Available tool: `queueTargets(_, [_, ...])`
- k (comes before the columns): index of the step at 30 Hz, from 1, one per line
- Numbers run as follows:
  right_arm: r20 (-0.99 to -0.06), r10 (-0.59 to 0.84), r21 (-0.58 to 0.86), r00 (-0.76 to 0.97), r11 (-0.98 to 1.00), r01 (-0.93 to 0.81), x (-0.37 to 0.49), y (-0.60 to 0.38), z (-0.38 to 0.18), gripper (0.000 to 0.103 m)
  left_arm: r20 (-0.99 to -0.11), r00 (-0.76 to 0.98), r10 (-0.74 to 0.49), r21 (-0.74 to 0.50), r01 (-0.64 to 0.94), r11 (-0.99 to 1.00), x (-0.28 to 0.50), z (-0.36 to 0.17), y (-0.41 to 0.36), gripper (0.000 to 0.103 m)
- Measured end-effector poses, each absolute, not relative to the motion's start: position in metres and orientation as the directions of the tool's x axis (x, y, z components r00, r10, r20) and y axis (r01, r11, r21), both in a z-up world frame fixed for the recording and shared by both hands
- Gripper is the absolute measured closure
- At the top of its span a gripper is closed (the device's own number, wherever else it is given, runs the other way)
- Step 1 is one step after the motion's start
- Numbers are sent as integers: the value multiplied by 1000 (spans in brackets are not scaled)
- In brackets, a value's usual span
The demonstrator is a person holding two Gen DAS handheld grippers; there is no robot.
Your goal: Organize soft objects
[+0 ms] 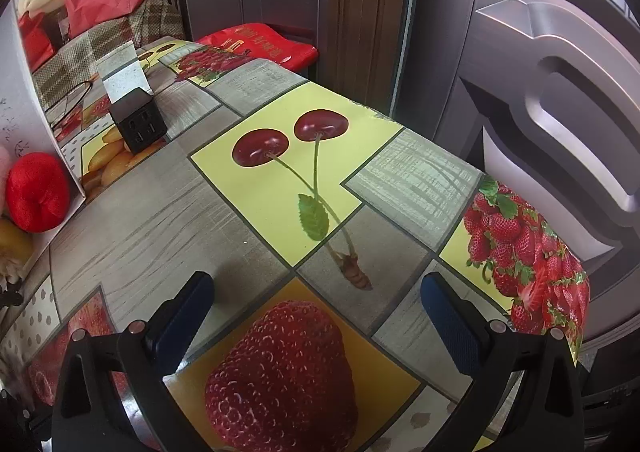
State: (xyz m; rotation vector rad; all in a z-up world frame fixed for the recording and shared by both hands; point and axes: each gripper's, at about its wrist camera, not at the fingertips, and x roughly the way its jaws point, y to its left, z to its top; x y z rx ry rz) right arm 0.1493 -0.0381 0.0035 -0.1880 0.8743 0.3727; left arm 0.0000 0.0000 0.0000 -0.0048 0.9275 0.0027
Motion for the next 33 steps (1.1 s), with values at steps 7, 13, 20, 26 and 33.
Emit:
queueTargets(7, [-777,239,-12,583,920,-392,149,-36,4,0,-800,600,-1,-5,-4,1000,0,0,1,1])
queueTargets(13, [-776,241,-11,583,919,-394,148,-36,4,0,-800,600,0,-3,-4,1000,2,0,-1,1])
queueTargets(20, [-776,241,-11,583,919,-395,148,-35,4,0,-800,600,0,-3,-4,1000,2,0,0,1])
queueTargets(26, [-775,243,-11,584,918,-397,145,-31,4,0,-800,600,0,-3,-4,1000,2,0,-1,1])
queueTargets(33, [-775,243,-10,583,918,-397,145,-31,4,0,-800,600,0,-3,-4,1000,2,0,0,1])
